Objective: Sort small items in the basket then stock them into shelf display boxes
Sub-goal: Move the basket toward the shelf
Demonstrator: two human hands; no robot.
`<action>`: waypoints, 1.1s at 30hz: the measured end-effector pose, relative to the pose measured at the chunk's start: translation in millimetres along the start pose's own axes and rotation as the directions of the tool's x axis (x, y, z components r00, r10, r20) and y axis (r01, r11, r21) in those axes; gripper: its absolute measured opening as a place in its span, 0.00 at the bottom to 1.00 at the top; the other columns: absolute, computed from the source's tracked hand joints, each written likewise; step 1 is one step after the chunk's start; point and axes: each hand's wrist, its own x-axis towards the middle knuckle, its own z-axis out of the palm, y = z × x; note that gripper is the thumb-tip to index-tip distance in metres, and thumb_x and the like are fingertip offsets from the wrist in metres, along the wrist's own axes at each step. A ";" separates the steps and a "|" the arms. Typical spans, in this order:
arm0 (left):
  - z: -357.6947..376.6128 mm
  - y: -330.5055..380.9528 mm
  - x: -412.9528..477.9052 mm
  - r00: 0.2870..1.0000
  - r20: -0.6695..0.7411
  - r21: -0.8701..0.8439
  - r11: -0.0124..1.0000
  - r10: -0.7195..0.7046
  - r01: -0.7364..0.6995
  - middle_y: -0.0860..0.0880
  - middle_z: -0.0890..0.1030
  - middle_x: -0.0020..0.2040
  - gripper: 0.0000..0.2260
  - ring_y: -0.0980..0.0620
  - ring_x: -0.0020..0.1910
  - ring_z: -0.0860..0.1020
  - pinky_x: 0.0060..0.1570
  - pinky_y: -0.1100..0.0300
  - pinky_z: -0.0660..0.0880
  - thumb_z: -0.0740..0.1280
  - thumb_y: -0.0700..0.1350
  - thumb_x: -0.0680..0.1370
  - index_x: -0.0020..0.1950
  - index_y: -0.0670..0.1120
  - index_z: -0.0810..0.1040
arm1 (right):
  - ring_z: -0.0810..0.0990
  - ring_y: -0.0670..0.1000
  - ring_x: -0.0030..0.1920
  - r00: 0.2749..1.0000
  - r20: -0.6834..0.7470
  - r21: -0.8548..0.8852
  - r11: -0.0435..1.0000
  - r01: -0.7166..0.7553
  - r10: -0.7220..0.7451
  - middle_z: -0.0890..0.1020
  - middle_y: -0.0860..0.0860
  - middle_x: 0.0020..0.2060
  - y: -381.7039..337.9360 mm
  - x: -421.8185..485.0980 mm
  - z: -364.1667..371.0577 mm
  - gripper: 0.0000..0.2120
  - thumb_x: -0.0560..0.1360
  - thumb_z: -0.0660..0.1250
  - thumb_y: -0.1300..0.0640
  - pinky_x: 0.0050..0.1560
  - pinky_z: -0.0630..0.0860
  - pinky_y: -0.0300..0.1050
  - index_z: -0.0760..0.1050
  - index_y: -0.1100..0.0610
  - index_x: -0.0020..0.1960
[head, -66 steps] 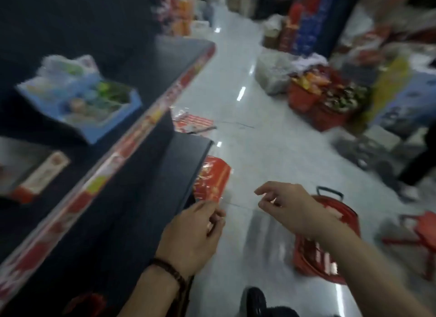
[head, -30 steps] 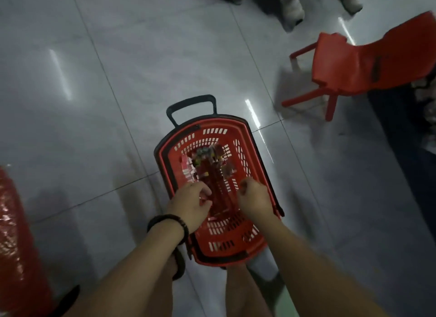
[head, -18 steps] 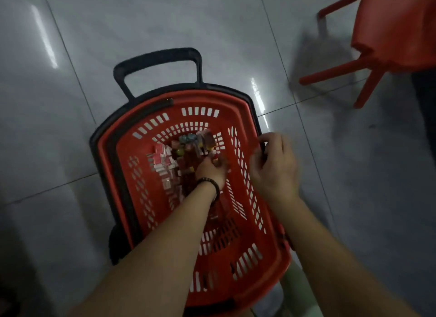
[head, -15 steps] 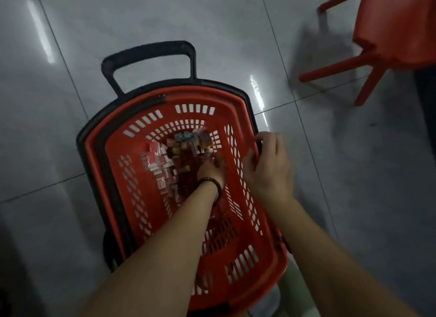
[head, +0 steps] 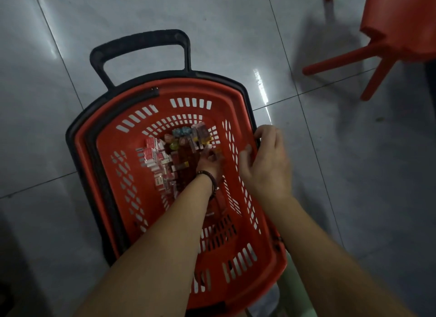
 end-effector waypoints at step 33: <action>-240.2 216.1 -524.9 0.828 0.343 -0.370 0.874 0.444 -0.315 0.34 0.81 0.65 0.17 0.35 0.64 0.80 0.64 0.41 0.78 0.63 0.30 0.82 0.70 0.41 0.76 | 0.81 0.42 0.59 0.932 0.251 0.473 0.873 0.118 -0.262 0.83 0.40 0.57 -351.5 -101.3 -320.3 0.16 0.79 0.74 0.54 0.60 0.80 0.45 0.82 0.45 0.66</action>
